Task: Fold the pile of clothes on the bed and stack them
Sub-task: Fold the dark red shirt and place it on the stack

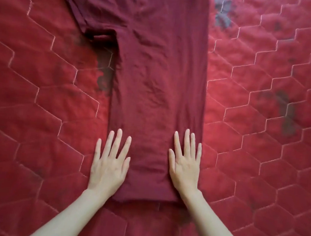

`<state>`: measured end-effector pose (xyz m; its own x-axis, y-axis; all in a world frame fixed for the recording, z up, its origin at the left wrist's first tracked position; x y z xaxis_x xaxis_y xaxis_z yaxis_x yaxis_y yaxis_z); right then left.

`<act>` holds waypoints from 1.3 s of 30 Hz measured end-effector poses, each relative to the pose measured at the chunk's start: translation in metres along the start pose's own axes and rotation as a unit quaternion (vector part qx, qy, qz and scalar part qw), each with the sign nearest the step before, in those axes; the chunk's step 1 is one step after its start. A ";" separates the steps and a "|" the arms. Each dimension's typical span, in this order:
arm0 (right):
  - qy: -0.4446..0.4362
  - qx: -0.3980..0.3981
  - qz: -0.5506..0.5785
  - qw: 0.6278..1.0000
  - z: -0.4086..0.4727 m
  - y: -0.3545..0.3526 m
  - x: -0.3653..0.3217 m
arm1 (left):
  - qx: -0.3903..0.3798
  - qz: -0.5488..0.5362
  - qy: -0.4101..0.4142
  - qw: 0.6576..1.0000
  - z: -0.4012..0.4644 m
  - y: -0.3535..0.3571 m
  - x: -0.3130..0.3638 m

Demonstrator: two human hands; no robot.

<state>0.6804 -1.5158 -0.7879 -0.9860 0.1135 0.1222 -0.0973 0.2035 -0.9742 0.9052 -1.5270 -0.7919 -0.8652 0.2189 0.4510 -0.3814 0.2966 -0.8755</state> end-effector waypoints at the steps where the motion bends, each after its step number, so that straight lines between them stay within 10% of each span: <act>1: 0.007 -0.001 0.000 1.000 -0.032 0.007 0.003 | -0.005 0.002 0.003 1.000 -0.024 0.005 0.001; 11: 0.047 0.002 0.065 0.997 -0.194 0.014 0.008 | -0.036 0.000 -0.040 0.999 -0.149 0.012 0.025; 22: -0.060 0.071 0.063 0.994 -0.073 -0.009 -0.058 | 0.018 0.021 0.047 0.998 -0.039 0.016 0.060; 31: 0.116 0.048 0.040 0.991 -0.110 0.006 -0.003 | 0.039 -0.006 -0.031 0.999 -0.062 0.010 0.045; 39: -0.027 0.062 0.057 0.996 0.057 -0.034 -0.067 | 0.047 0.013 0.023 0.999 0.096 -0.011 0.042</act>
<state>0.7418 -1.5856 -0.7740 -0.9970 0.0767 0.0023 0.0031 0.0699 -0.9975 0.8416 -1.6102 -0.7796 -0.8608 0.2679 0.4328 -0.3892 0.2015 -0.8988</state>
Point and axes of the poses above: each hand's wrist, its own z-axis towards the middle knuckle, its own y-axis out of the palm, x = y × z, the point moved 3 cm from there along z, towards the middle knuckle, and after that the axes turned 13 degrees about -z, right-handed, at the moved point
